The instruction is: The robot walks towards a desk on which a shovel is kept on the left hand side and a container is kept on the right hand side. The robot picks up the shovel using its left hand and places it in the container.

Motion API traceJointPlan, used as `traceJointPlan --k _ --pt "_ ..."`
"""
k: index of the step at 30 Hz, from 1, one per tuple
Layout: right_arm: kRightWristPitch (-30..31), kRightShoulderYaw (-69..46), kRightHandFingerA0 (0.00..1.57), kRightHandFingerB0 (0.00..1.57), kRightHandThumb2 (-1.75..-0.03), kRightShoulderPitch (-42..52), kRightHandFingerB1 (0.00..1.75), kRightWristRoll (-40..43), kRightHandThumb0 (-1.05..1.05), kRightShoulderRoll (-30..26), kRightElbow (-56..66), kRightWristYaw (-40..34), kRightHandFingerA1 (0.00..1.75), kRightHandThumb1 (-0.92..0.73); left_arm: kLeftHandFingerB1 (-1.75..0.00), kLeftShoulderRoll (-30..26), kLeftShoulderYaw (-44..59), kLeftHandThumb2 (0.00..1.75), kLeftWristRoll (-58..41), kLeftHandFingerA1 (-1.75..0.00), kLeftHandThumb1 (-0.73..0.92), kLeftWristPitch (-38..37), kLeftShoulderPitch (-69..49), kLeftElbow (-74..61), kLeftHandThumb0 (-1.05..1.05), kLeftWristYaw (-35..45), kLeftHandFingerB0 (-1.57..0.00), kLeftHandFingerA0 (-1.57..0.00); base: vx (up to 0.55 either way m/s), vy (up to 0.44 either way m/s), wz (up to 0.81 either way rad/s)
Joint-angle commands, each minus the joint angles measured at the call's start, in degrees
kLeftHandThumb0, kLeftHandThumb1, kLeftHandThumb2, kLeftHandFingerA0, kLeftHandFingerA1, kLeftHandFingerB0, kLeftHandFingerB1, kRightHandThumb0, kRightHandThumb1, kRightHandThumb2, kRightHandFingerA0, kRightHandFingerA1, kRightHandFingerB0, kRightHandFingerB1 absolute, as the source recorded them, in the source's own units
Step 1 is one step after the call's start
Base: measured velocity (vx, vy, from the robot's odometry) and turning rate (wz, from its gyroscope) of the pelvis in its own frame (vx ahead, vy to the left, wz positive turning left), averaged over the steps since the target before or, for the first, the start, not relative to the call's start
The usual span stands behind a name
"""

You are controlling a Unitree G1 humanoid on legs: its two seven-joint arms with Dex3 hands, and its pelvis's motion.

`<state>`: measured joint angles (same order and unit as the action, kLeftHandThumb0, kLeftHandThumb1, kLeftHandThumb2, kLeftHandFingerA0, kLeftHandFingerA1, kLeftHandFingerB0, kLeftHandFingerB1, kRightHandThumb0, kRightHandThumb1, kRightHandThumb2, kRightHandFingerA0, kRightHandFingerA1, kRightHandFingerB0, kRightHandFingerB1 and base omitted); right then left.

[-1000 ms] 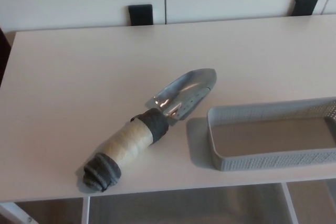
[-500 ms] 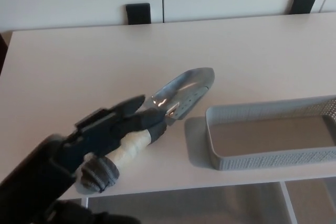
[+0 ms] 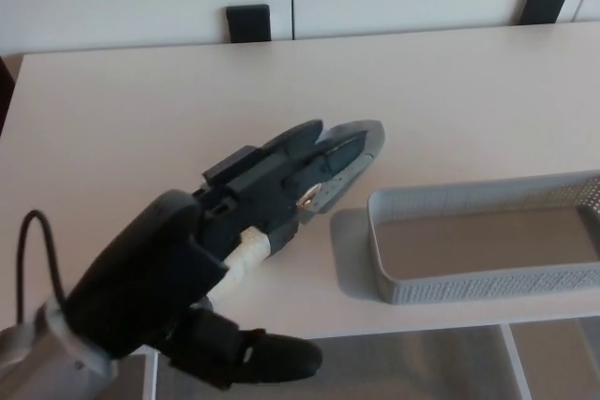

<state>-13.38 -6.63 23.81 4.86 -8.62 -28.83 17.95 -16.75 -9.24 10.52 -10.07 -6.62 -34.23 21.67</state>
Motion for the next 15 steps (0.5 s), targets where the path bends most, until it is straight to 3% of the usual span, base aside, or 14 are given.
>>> traceJointPlan --k 1,4,5,6,7,15 --pt "0.2 0.6 0.55 0.29 -0.82 -0.3 0.49 -0.9 -0.45 -1.3 0.8 -0.1 0.61 -0.53 -0.11 6.7 -12.6 0.77 44.5 0.00 0.42 27.2 11.3 17.2 -0.68 -9.4 -0.04 0.00 0.00 0.000 0.00" --pt "-1.0 0.6 0.56 0.30 -0.83 -0.6 0.49 -1.0 -0.45 -1.7 -0.4 0.3 0.62 -0.53 -0.13 7.1 -13.9 0.75 44.9 0.00 0.41 28.8 12.2 21.5 -0.64 -11.0 -0.06 0.00 0.00 0.000 0.00" --pt "-1.2 0.6 0.63 0.37 -0.59 -0.6 0.38 -1.0 -0.40 -1.8 -0.5 0.4 0.52 -0.67 -0.12 6.9 -14.2 0.74 45.1 -0.01 0.41 28.9 12.2 22.4 -0.64 -11.4 -0.07 0.00 0.00 0.000 0.00" --pt "-1.2 0.7 0.63 0.37 -0.59 -0.5 0.38 -1.1 -0.40 -1.8 -0.4 0.4 0.52 -0.67 -0.12 6.7 -14.3 0.74 45.1 -0.01 0.41 28.8 12.2 23.2 -0.64 -12.0 -0.07 0.00 0.00 0.000 0.00" --pt "-1.1 0.8 0.56 0.31 -0.83 -0.5 0.50 -1.2 -0.46 -1.9 -0.3 0.3 0.62 -0.53 -0.13 6.8 -14.4 0.74 45.4 -0.03 0.40 29.1 12.4 24.1 -0.63 -12.5 -0.06 0.00 0.00 0.000 0.00" --pt "-1.8 1.4 0.54 0.31 -0.84 -1.0 0.50 -1.6 -0.47 -2.3 -1.4 0.4 0.62 -0.53 -0.14 5.9 -14.7 0.74 45.2 0.00 0.41 30.9 13.4 32.2 -0.65 -18.1 -0.08 0.00 0.00 0.000 0.00"
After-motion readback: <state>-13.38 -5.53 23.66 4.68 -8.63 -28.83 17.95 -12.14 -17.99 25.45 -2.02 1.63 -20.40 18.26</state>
